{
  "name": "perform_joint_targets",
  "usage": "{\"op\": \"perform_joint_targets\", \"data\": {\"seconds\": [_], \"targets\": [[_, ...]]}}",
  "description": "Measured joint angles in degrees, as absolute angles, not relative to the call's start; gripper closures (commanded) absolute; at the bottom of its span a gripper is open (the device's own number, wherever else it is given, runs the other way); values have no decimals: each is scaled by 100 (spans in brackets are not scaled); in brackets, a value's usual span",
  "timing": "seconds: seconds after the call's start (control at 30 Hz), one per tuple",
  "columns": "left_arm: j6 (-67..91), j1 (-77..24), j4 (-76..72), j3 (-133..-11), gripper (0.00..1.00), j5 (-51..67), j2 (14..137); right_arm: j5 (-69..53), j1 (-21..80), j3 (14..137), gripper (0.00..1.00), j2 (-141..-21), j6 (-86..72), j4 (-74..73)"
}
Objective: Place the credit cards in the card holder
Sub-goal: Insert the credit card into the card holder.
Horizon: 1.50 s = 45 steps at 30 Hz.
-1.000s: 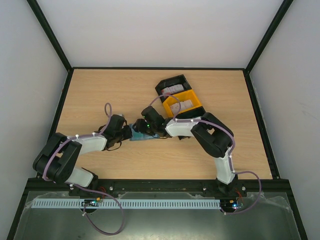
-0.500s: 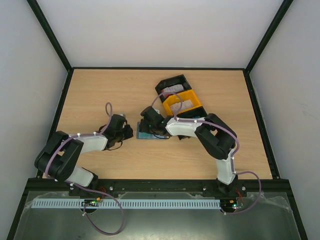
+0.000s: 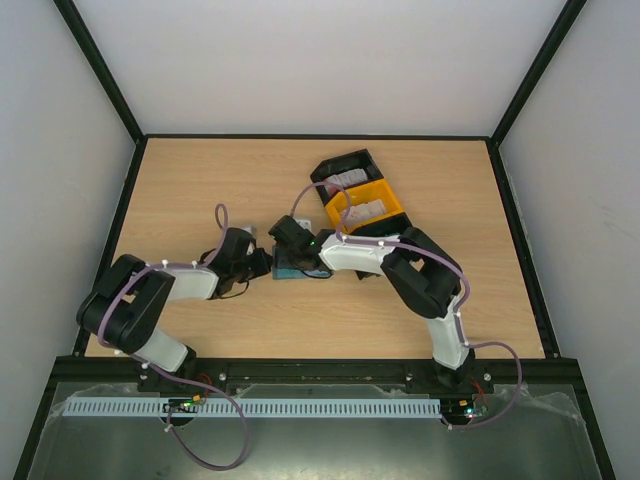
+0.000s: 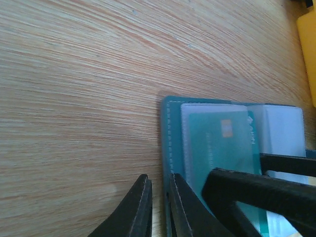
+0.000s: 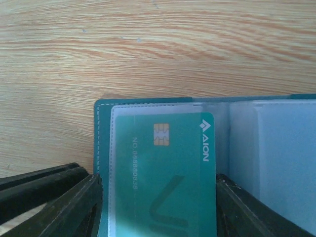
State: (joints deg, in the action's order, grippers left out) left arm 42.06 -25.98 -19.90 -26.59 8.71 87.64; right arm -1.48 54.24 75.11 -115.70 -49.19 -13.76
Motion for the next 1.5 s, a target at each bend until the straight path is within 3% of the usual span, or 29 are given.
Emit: {"op": "perform_joint_targets", "data": {"seconds": [0.33,0.53,0.87,1.1,1.33,1.43,1.5], "targets": [[4261,-2578,-2335,-2613,87,1157,8912,-49,5492,7762,40,-11734,-4722,-1518],[4265,-2587,-2235,-2613,85,1116,8849,484,5516,7762,34,-11668,-4578,-1741],[4108,-2587,-1347,-2622,58,1074,8217,596,5170,7719,30,-10339,-4014,-1903],[3865,-2587,-770,-3044,28,836,7231,668,4185,7594,30,-9303,-3081,-2156],[3721,-2585,-801,-3232,1,497,6431,683,3247,7618,31,-9190,-2458,-2718],[3658,-2567,-814,-3236,0,338,6276,668,3085,7522,33,-9170,-2445,-2845],[3638,-2528,-814,-3236,0,272,6261,666,3068,7297,41,-9124,-2469,-2915]]}}
